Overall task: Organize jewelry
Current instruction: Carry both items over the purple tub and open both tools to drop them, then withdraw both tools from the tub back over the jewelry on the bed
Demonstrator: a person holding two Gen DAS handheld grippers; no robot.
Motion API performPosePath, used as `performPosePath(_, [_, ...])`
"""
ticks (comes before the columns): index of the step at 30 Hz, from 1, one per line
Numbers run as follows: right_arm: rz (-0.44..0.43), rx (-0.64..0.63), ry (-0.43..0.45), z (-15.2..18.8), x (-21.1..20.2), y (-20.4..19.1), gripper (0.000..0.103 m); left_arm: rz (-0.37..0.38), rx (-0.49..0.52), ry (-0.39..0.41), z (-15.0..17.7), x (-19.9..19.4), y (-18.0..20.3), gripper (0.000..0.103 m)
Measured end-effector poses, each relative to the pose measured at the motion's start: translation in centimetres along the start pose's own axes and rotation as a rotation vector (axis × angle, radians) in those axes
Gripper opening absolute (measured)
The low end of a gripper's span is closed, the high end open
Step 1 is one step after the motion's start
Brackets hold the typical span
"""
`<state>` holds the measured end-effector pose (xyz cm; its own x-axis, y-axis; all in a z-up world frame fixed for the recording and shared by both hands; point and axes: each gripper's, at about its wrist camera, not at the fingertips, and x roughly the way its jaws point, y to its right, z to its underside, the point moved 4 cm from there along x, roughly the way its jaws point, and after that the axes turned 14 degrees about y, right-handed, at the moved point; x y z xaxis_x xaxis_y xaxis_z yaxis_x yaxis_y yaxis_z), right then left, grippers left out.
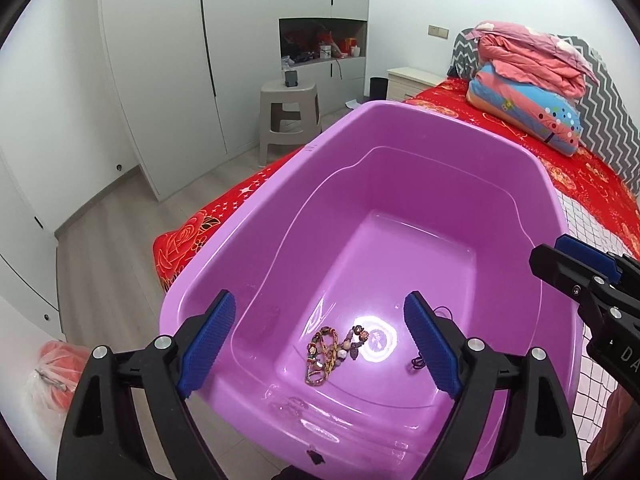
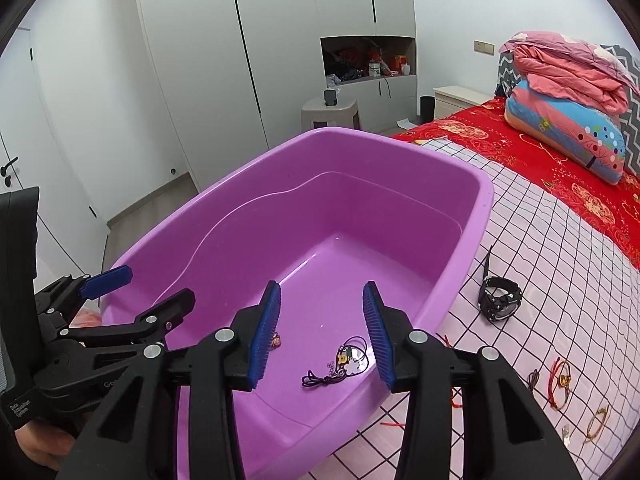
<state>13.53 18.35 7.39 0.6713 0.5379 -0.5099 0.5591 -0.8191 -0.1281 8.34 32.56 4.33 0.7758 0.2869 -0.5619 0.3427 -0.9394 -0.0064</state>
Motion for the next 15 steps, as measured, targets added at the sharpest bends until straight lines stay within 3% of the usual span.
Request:
performPosePath(7, [0.004,0.009,0.017,0.2,-1.5,0.5,0.045,-0.010,-0.002,0.010,-0.2,-1.3,0.4,0.093])
performPosePath(15, [0.015,0.027,0.043,0.8,-4.0,1.5,0.059,-0.004,0.012,0.017,-0.1,-2.8,1.3,0.096])
